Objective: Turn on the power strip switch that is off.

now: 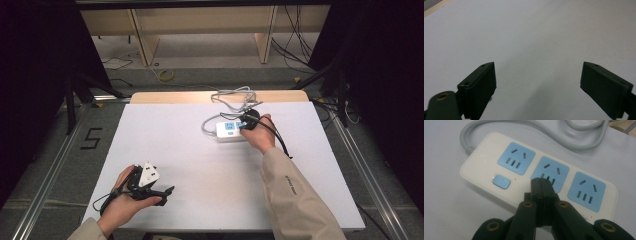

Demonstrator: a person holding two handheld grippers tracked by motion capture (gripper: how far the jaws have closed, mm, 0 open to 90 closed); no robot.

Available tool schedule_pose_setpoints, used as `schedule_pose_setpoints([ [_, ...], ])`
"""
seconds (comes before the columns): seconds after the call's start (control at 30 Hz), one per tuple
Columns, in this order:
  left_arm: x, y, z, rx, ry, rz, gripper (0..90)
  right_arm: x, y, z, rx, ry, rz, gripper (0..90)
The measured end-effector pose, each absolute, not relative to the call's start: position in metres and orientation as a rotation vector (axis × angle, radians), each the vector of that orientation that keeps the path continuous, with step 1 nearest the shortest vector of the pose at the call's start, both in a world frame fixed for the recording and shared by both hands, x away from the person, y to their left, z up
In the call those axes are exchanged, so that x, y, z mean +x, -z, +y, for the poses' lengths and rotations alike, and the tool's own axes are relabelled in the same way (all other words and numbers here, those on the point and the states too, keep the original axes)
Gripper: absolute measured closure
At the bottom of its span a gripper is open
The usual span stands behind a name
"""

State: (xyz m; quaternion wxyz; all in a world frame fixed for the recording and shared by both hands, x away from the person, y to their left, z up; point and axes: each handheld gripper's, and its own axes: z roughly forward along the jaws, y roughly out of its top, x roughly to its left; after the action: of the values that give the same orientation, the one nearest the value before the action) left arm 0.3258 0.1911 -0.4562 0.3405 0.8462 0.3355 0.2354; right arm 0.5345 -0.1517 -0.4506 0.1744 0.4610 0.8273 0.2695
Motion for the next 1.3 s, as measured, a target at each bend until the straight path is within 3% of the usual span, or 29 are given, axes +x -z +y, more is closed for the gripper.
schedule_pose_setpoints([
  [1.3, 0.3261, 0.4564, 0.1912, 2.199, -0.613, 0.879, 12.9, 0.5302, 0.4526, -0.1514, 1.28, -0.778, 2.315, 90.0],
])
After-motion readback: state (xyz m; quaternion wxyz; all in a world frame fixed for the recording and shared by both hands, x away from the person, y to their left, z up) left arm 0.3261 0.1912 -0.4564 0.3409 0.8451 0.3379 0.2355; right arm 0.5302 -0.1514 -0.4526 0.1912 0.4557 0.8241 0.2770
